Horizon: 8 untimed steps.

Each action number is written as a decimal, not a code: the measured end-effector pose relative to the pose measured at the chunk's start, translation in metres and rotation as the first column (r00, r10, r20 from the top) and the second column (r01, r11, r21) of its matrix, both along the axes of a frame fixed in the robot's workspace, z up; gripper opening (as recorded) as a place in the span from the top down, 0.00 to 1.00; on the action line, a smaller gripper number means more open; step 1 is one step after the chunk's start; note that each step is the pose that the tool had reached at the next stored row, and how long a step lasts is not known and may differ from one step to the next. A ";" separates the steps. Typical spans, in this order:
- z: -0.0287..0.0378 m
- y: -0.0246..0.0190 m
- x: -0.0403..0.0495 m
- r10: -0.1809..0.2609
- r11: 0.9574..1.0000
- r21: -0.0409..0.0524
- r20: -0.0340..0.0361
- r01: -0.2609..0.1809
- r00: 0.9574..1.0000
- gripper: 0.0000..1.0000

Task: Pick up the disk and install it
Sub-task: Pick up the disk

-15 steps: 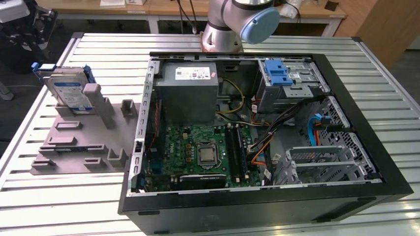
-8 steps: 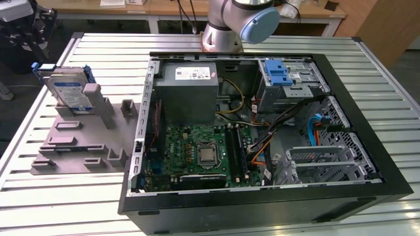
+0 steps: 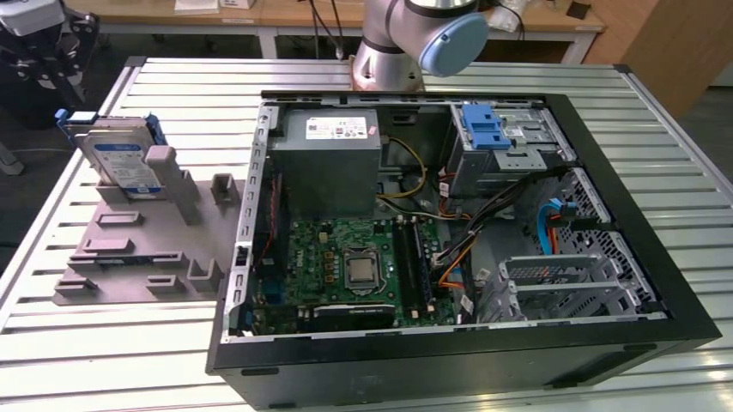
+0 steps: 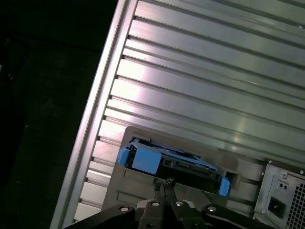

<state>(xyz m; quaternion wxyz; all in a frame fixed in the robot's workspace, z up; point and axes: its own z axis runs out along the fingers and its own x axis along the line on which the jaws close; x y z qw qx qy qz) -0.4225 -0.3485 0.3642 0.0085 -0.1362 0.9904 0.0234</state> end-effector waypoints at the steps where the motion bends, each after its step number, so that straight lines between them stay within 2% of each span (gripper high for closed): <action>1: 0.0000 0.0000 0.0000 0.009 1.000 0.000 0.000 -0.009 1.000 0.89; 8: 0.0000 0.0000 -0.0003 0.074 0.997 0.000 0.000 -0.074 0.997 0.89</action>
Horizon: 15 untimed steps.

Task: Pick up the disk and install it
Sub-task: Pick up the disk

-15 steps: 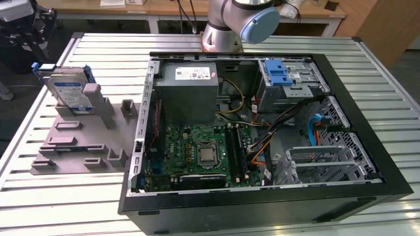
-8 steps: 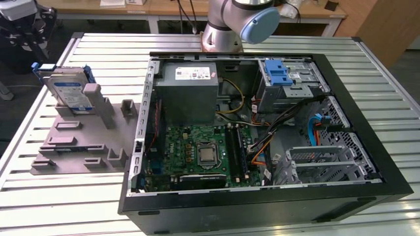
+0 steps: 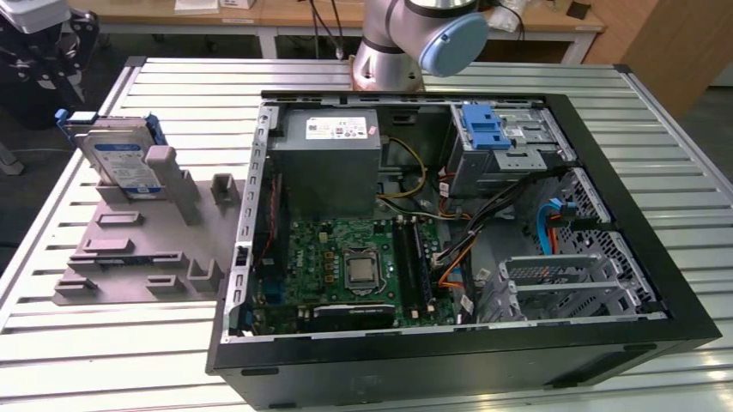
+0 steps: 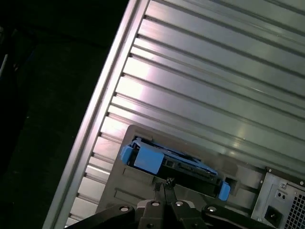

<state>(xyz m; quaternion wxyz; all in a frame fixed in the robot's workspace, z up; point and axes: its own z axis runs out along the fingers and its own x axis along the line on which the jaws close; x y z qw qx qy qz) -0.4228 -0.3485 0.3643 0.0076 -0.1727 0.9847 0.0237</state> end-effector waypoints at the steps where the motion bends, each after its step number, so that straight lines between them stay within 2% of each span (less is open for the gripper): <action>1: 0.0000 0.0000 -0.0001 0.008 1.000 0.000 0.000 -0.008 1.000 0.89; 6: -0.0001 0.0000 -0.0002 0.044 0.999 0.000 0.000 -0.044 0.999 0.89; 15: 0.0000 0.0000 -0.0002 0.045 0.999 0.000 0.000 -0.045 0.999 0.89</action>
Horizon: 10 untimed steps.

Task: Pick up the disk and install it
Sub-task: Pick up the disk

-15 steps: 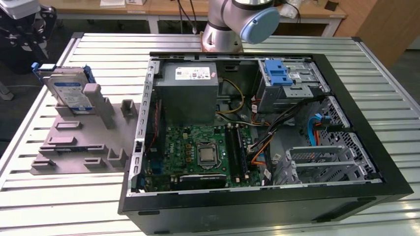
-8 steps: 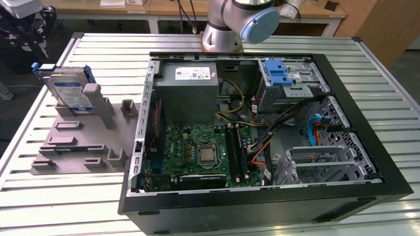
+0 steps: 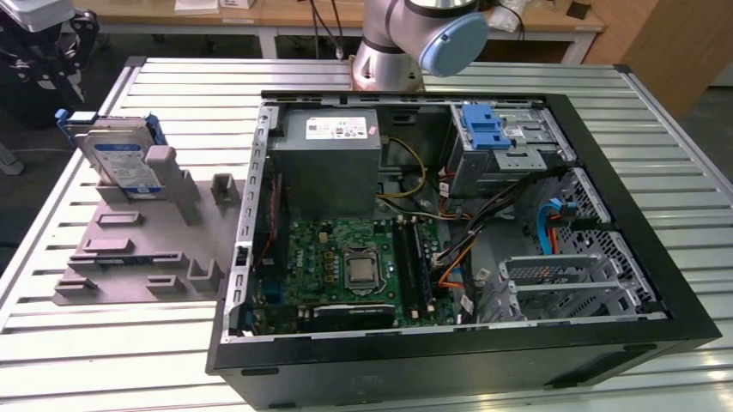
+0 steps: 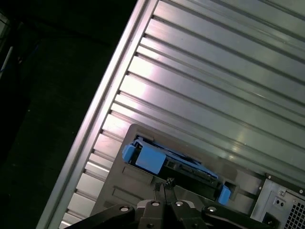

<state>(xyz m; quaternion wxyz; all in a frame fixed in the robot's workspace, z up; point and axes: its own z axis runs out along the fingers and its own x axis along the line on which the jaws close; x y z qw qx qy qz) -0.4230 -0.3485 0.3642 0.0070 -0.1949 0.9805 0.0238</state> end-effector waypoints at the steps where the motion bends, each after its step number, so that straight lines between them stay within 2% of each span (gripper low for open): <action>1: 0.0000 0.0000 0.0000 0.000 1.000 0.000 0.000 0.000 1.000 0.89; 4: -0.0001 0.0000 0.0000 0.011 1.000 0.000 0.000 -0.011 1.000 0.89; 6: -0.0001 0.0000 0.0000 0.037 0.999 0.000 0.000 -0.037 0.999 0.89; 10: -0.0003 0.0000 0.0000 0.109 0.994 0.000 0.000 -0.109 0.994 0.89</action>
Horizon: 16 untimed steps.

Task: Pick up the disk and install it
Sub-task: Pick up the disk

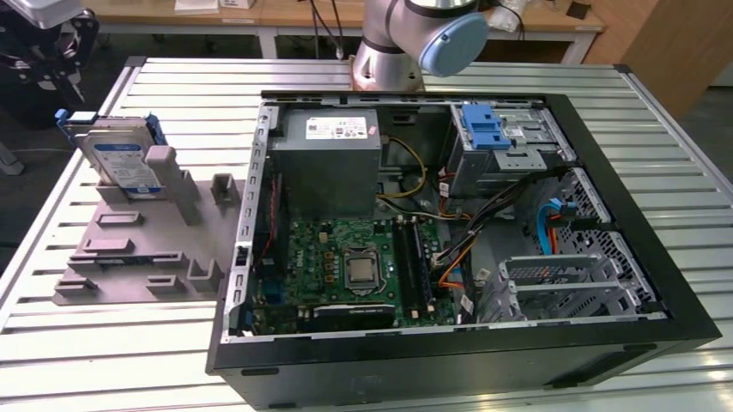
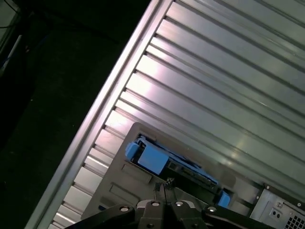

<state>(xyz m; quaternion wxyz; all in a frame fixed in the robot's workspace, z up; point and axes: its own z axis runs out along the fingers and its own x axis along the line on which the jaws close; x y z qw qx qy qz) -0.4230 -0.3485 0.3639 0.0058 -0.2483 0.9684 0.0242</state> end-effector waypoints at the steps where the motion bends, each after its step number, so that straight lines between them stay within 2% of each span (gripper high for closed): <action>1: -0.0001 0.0000 0.0000 0.018 1.000 0.000 0.000 -0.018 1.000 0.89; 3: -0.0002 0.0000 0.0000 0.054 0.999 0.000 0.000 -0.054 0.999 0.89; 6: -0.0004 0.0000 0.0000 0.108 0.994 0.000 0.000 -0.108 0.994 0.89; 10: -0.0007 0.0000 0.0000 0.180 0.984 0.000 0.000 -0.180 0.984 0.89; 12: -0.0008 0.0000 0.0000 0.216 0.976 0.000 0.000 -0.216 0.976 0.89; 13: -0.0009 0.0000 0.0000 0.251 0.968 0.000 0.000 -0.251 0.968 0.89; 16: -0.0011 0.0000 0.0000 0.304 0.953 0.000 0.000 -0.304 0.953 0.89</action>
